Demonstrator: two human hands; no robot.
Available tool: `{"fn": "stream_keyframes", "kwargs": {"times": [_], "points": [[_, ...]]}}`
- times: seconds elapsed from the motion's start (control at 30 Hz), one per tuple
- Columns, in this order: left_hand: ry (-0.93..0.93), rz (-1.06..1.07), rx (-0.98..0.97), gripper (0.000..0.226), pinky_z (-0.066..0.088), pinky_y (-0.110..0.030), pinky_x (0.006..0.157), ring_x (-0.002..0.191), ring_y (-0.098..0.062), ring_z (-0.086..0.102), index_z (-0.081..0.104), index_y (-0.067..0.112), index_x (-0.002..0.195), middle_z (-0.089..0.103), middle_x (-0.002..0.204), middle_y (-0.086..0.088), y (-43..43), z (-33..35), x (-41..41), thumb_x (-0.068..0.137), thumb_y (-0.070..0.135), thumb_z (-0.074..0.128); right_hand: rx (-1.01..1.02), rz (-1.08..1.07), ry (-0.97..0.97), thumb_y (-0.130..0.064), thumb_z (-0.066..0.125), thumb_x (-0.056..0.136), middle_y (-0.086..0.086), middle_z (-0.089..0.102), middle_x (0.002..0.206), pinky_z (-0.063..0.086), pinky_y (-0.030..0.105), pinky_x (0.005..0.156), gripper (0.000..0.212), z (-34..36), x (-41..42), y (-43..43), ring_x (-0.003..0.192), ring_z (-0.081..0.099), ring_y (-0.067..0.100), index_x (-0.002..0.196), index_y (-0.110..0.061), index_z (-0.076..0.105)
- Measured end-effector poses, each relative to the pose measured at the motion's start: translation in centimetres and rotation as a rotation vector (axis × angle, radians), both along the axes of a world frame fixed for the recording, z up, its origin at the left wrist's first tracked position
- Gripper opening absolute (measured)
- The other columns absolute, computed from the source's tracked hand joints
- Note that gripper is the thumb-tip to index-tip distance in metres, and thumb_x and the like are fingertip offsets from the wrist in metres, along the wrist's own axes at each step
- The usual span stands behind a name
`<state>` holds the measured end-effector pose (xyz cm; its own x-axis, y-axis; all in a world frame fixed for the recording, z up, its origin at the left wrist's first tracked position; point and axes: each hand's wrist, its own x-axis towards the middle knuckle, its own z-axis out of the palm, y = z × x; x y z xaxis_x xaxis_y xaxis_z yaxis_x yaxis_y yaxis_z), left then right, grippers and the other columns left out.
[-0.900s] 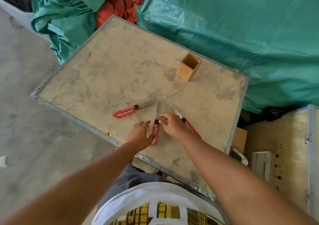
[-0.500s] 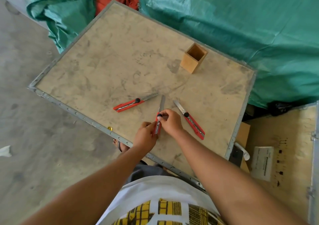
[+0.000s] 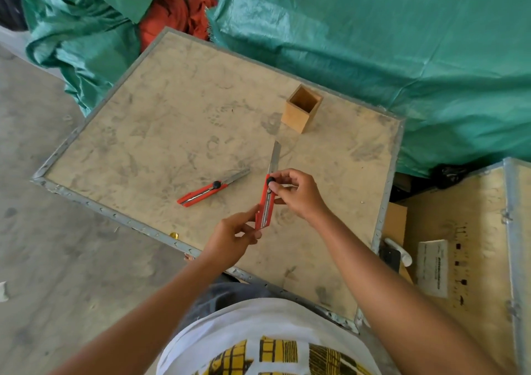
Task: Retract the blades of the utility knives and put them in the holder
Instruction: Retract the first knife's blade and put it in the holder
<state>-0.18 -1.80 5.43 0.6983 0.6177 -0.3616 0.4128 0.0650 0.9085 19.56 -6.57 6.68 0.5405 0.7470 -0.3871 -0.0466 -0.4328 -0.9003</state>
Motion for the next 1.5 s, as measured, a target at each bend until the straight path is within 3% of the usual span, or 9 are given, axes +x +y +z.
{"fn": "stream_keyframes", "kwargs": {"times": [0.1,0.2,0.5,0.73,0.83,0.97,1.1,1.27,1.5], "points": [[-0.049,0.030,0.041,0.066,0.054,-0.020,0.087,0.088,-0.009,0.070,0.056,0.047,0.121,0.071,0.100,0.009,-0.1,1.4,0.2,0.083,-0.003,0.074,0.071,0.015,0.033,-0.006,0.074,0.091,0.013,0.076,0.105,0.066,0.042,0.076,0.021,2.1,0.3,-0.2,0.091,0.078,0.028,0.111,-0.002,0.073],[-0.087,0.057,0.058,0.068,0.051,-0.014,0.089,0.089,-0.010,0.071,0.058,0.050,0.117,0.074,0.101,0.003,-0.2,2.4,0.4,0.080,-0.004,0.076,0.114,0.034,0.048,-0.004,0.074,0.090,0.014,0.077,0.109,0.067,0.043,0.074,0.020,3.7,0.5,-0.7,0.091,0.079,0.025,0.110,-0.002,0.073],[-0.188,0.148,-0.085,0.057,0.056,-0.038,0.095,0.101,-0.032,0.070,0.064,0.024,0.125,0.076,0.103,-0.011,-0.6,3.8,0.9,0.080,-0.009,0.073,0.003,0.293,-0.086,-0.014,0.082,0.085,0.006,0.080,0.101,0.066,0.045,0.073,0.019,5.8,0.1,-2.3,0.088,0.078,0.023,0.103,-0.010,0.079],[-0.174,0.103,-0.019,0.058,0.055,-0.022,0.089,0.098,-0.024,0.073,0.062,0.027,0.125,0.077,0.102,-0.008,0.8,4.9,1.5,0.079,-0.007,0.075,0.027,0.338,-0.229,-0.021,0.080,0.087,-0.009,0.076,0.113,0.057,0.024,0.075,0.028,6.1,-0.6,-2.7,0.087,0.070,0.011,0.114,-0.026,0.078],[-0.179,0.084,0.016,0.058,0.055,-0.024,0.091,0.094,-0.018,0.074,0.064,0.028,0.124,0.078,0.101,-0.006,1.1,5.3,1.8,0.078,-0.005,0.077,0.077,0.294,-0.320,-0.019,0.083,0.084,-0.007,0.078,0.104,0.059,0.026,0.082,0.023,6.0,-0.8,-2.7,0.084,0.072,0.011,0.107,-0.021,0.080],[-0.176,0.078,0.025,0.056,0.055,-0.020,0.087,0.086,-0.010,0.074,0.065,0.017,0.127,0.077,0.097,-0.007,0.9,5.6,2.0,0.077,-0.007,0.077,0.099,0.110,-0.422,-0.026,0.091,0.073,-0.004,0.077,0.089,0.058,0.023,0.072,0.027,5.5,-1.7,-2.8,0.074,0.073,0.008,0.085,-0.012,0.071],[-0.195,0.108,0.016,0.057,0.054,-0.016,0.083,0.087,-0.010,0.074,0.065,0.021,0.124,0.078,0.099,-0.006,1.0,5.9,2.3,0.077,-0.009,0.076,0.106,0.185,-0.346,-0.027,0.084,0.082,-0.009,0.075,0.109,0.060,0.025,0.076,0.032,6.0,-1.4,-3.2,0.083,0.073,0.006,0.113,-0.025,0.074],[-0.194,0.089,0.043,0.056,0.056,-0.018,0.083,0.089,-0.017,0.075,0.066,0.020,0.125,0.079,0.095,-0.002,1.2,6.1,2.6,0.076,-0.006,0.078,0.105,0.108,-0.407,-0.026,0.087,0.078,-0.011,0.076,0.089,0.060,0.030,0.077,0.022,6.3,-1.6,-3.0,0.076,0.072,0.002,0.091,-0.016,0.072],[-0.205,0.064,0.045,0.055,0.057,-0.020,0.085,0.089,-0.020,0.075,0.066,0.015,0.126,0.079,0.095,-0.001,1.8,6.4,3.6,0.077,-0.007,0.077,0.163,0.070,-0.410,-0.022,0.085,0.081,-0.008,0.077,0.094,0.061,0.023,0.067,0.020,6.3,-1.0,-2.9,0.079,0.072,0.003,0.097,-0.016,0.075]]}}
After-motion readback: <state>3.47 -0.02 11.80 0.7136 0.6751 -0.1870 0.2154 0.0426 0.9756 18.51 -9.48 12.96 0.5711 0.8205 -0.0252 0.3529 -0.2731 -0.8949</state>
